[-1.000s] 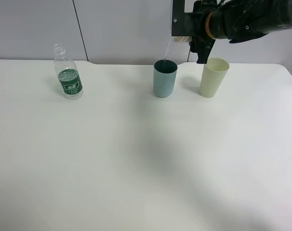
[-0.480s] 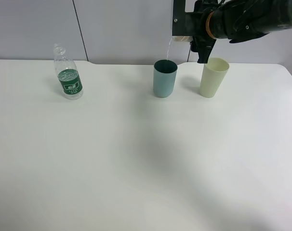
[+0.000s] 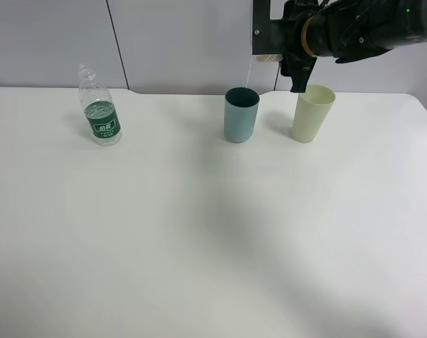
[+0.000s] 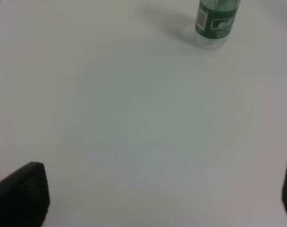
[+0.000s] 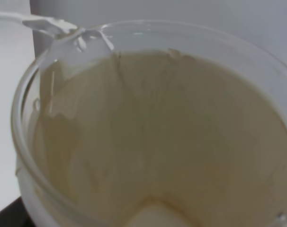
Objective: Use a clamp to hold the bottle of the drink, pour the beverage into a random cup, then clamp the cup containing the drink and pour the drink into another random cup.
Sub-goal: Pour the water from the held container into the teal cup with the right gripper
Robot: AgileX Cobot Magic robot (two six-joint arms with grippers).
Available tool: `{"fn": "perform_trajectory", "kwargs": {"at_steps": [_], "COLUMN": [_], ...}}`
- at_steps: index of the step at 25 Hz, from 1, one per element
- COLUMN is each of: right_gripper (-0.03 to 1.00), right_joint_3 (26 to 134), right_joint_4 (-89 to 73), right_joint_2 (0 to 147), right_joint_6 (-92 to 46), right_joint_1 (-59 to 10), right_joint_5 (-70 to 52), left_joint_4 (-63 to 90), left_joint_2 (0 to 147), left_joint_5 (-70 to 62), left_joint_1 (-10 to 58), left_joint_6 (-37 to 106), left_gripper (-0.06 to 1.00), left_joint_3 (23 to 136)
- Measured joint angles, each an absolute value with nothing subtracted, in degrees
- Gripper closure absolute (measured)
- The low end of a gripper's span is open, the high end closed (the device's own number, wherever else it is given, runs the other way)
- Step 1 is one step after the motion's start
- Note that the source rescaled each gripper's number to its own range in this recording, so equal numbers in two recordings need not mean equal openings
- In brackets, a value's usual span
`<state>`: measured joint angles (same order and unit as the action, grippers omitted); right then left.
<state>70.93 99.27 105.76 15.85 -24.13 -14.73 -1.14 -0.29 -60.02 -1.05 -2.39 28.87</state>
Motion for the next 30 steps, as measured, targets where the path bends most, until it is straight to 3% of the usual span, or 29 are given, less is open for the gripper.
{"fn": "perform_trajectory", "kwargs": {"at_steps": [30], "right_gripper": [0.95], "right_joint_3": [70.93], "right_joint_4": [99.32], "right_joint_2": [105.76], "right_joint_6": [1.12], "right_joint_1": [-24.81], "right_joint_5": [-14.86], "left_joint_4": [-1.14], "left_joint_2": [-0.29], "left_joint_5": [-60.02], "left_joint_1": [-1.05], "left_joint_6": [-2.34], "left_gripper": [-0.06], "left_joint_3": [28.87]}}
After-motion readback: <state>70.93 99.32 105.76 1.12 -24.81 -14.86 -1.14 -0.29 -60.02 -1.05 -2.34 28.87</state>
